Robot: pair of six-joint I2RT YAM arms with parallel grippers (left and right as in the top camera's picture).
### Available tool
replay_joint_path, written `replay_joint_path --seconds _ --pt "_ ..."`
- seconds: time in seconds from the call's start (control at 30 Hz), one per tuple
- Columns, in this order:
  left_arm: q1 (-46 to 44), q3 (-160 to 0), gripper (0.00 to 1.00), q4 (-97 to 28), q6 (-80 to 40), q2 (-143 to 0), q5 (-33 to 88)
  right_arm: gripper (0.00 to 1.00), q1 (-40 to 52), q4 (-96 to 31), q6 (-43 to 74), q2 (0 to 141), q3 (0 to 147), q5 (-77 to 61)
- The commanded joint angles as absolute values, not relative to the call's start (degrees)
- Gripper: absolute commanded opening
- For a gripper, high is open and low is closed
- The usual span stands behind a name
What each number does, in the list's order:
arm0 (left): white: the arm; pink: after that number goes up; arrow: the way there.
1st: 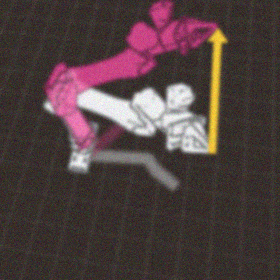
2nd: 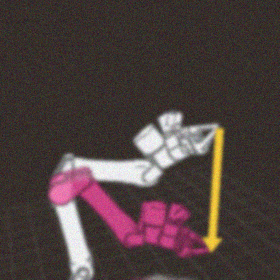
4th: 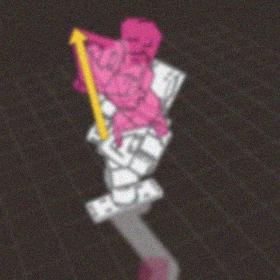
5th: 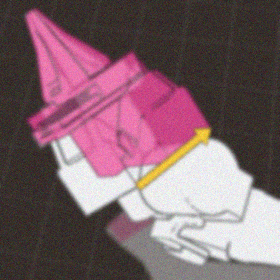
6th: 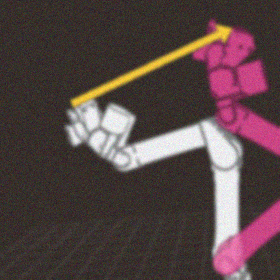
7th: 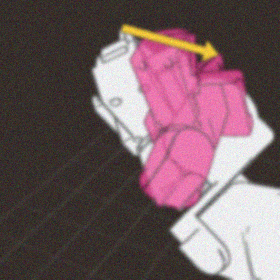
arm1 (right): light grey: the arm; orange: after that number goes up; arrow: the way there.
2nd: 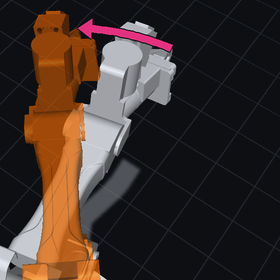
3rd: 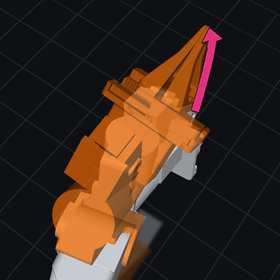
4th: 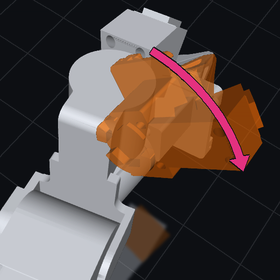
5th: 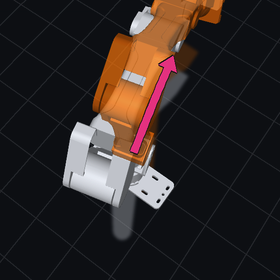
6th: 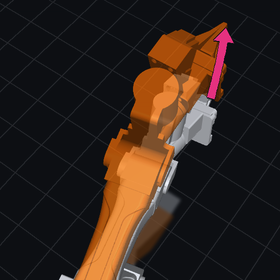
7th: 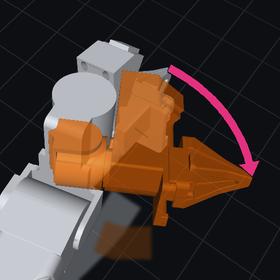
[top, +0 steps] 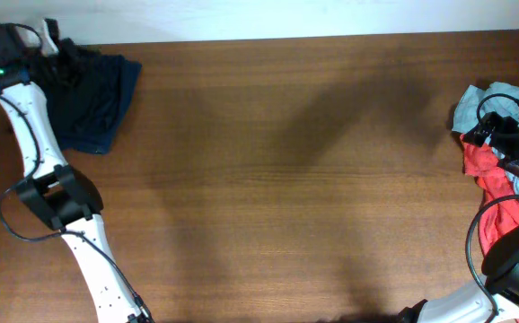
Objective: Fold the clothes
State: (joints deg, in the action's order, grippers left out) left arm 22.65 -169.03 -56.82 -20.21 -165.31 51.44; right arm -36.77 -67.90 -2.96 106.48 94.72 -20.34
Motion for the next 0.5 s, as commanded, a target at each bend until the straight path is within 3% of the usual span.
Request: replay_joint_path --seconds 0.0,0.3,0.47 --pt "23.5 -163.5 0.01 -56.8 -15.2 -164.3 48.1 0.99 -36.8 -67.9 -2.5 106.2 95.0 -19.6" --pt "23.8 -147.5 0.01 -48.6 -10.7 -164.3 49.5 0.99 -36.8 -67.9 -2.5 106.2 95.0 -19.6" --pt "23.7 -150.2 0.01 -44.9 -13.1 -163.3 57.0 0.99 -36.8 -67.9 -2.5 106.2 95.0 -19.6"
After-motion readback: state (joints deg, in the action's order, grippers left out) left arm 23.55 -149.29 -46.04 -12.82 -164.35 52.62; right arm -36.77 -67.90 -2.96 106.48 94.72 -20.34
